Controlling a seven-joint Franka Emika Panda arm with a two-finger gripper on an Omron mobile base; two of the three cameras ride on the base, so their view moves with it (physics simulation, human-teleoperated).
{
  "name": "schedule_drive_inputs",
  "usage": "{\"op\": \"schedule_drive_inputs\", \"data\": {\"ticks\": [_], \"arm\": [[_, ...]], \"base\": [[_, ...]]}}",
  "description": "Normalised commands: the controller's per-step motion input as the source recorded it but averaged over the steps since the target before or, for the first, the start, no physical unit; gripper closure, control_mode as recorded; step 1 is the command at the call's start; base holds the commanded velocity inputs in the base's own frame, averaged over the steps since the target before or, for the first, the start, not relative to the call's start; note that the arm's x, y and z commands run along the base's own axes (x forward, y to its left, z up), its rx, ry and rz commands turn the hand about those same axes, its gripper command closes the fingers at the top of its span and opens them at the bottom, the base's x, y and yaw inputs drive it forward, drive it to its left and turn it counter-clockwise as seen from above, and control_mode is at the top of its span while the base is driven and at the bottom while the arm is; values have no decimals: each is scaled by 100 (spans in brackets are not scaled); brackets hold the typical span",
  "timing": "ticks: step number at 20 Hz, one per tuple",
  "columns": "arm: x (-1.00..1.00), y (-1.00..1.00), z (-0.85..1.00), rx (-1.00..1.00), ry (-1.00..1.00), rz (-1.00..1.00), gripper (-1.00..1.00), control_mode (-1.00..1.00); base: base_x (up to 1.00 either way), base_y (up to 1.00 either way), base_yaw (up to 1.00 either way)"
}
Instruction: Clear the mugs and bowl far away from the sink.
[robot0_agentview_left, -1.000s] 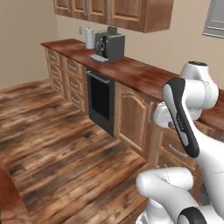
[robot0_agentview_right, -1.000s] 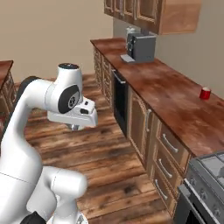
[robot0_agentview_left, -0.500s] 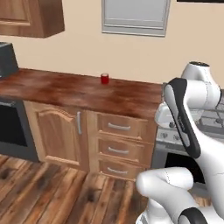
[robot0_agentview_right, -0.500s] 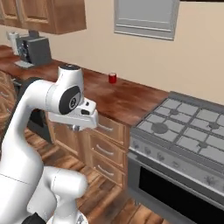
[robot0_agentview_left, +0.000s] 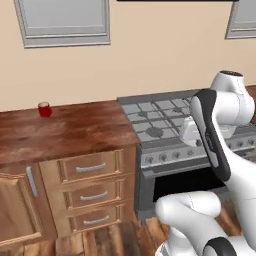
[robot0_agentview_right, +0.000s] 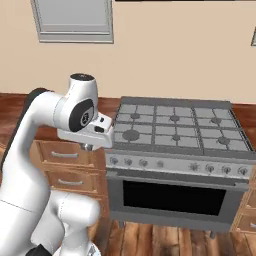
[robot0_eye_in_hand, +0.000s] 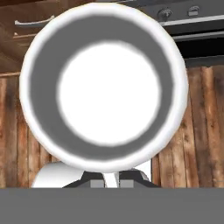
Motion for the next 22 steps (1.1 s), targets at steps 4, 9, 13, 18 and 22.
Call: {"op": "schedule_drive_inputs", "data": {"ticks": [4,9,13,18,22], "arm": [[0,0,0,0,0,0,100,100],[0,0,0,0,0,0,100,100],[0,0,0,0,0,0,100,100],[0,0,0,0,0,0,100,100],[0,0,0,0,0,0,100,100]], "base": [[54,100,-27],[18,95,-5],[8,22,0],[51,13,7],[74,0,14]]}}
